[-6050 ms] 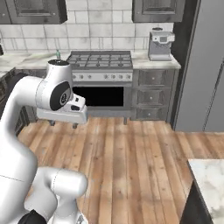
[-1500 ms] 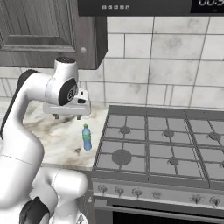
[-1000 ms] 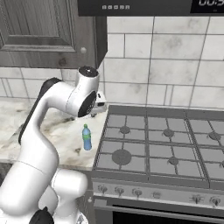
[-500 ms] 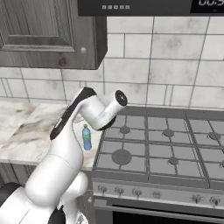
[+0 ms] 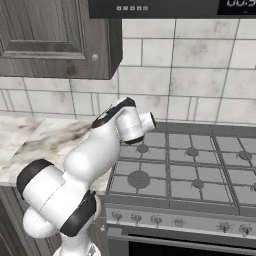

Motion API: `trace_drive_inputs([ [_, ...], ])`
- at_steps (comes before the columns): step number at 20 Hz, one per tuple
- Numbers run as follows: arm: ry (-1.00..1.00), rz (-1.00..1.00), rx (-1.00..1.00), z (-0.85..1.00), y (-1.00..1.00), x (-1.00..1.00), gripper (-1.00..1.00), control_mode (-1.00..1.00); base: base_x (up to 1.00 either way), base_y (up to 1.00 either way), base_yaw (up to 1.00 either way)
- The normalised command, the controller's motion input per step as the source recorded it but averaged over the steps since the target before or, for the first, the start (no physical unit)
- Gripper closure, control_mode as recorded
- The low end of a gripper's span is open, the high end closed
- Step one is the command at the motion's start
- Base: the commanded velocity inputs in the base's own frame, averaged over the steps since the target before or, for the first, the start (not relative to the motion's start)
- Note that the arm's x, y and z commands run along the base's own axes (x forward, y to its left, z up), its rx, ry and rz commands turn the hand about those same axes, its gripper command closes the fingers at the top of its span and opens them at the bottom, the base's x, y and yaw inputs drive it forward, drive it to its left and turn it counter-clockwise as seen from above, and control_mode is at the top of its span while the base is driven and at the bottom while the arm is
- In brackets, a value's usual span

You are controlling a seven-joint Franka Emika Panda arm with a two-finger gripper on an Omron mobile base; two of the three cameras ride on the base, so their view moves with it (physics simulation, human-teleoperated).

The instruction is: Place the drinks on the dining counter in a tight cluster.

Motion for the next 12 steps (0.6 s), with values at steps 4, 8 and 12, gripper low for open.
trace_drive_inputs([
  [4, 0.01, 0.05, 0.0, -0.08, 0.0, 0.0, -1.0, -1.0, 0.0, 0.0, 0.0],
  [8, 0.06, -0.05, 0.0, -0.47, 0.0, 0.0, -1.0, -1.0, 0.0, 0.0, 0.0],
  [12, 0.01, -0.05, 0.0, -0.62, 0.0, 0.0, -1.0, -1.0, 0.0, 0.0, 0.0],
])
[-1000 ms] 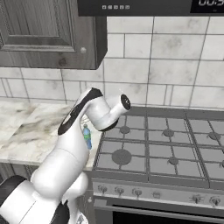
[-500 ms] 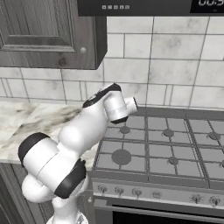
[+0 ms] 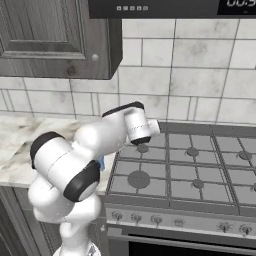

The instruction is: Place the drinks on the dining counter in a tight cluster.

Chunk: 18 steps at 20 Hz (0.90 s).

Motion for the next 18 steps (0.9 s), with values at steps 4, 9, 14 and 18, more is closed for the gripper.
trace_drive_inputs([
  [4, 0.0, -0.04, 0.0, -0.53, 0.0, 0.0, -1.0, -1.0, 0.0, 0.0, 0.0],
  [9, 0.0, -0.06, 0.0, -0.59, 0.0, 0.0, -1.0, -1.0, 0.0, 0.0, 0.0],
  [14, 0.0, -0.03, 0.0, -0.25, 0.0, 0.02, -1.0, -1.0, 0.0, 0.0, 0.0],
  [18, 0.01, 0.0, 0.0, 0.0, -0.01, 0.23, -1.0, -1.0, 0.0, 0.0, 0.0],
])
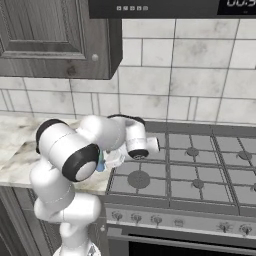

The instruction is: Place the drinks on the dining counter in a tight cluster.

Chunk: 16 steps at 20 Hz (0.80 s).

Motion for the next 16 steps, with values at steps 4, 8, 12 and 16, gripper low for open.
trace_drive_inputs([
  [4, 0.01, -0.01, 0.0, -0.01, 0.0, 0.32, -1.0, -1.0, 0.0, 0.0, 0.0],
  [8, 0.0, 0.0, 0.0, 0.0, 0.0, 0.14, -1.0, -1.0, 0.0, 0.0, 0.0],
  [12, 0.0, 0.0, 0.0, -0.02, 0.0, 0.0, -1.0, -1.0, 0.0, 0.0, 0.0],
  [16, 0.0, 0.0, 0.0, -0.04, 0.16, 0.0, -1.0, -1.0, 0.0, 0.0, 0.0],
])
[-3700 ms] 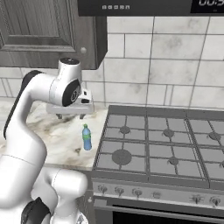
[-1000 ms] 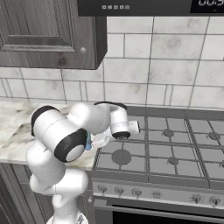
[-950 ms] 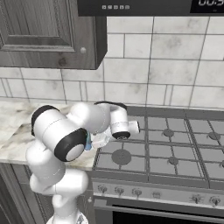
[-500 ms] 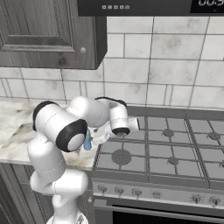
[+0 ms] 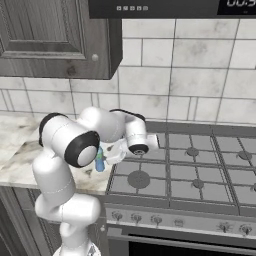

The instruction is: Place the drinks on the dining counter in a tight cluster.

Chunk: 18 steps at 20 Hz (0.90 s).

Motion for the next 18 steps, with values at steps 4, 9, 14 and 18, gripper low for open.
trace_drive_inputs([
  [4, 0.0, 0.0, 0.0, -0.03, 0.19, 0.0, -1.0, -1.0, 0.0, 0.0, 0.0],
  [9, 0.0, 0.0, 0.0, -0.09, 0.04, -0.04, -1.0, -1.0, 0.0, 0.0, 0.0],
  [14, 0.0, 0.0, 0.0, -0.04, 0.03, -0.03, -1.0, -1.0, 0.0, 0.0, 0.0],
  [18, 0.0, 0.0, 0.0, 0.0, 0.05, 0.0, -1.0, -1.0, 0.0, 0.0, 0.0],
])
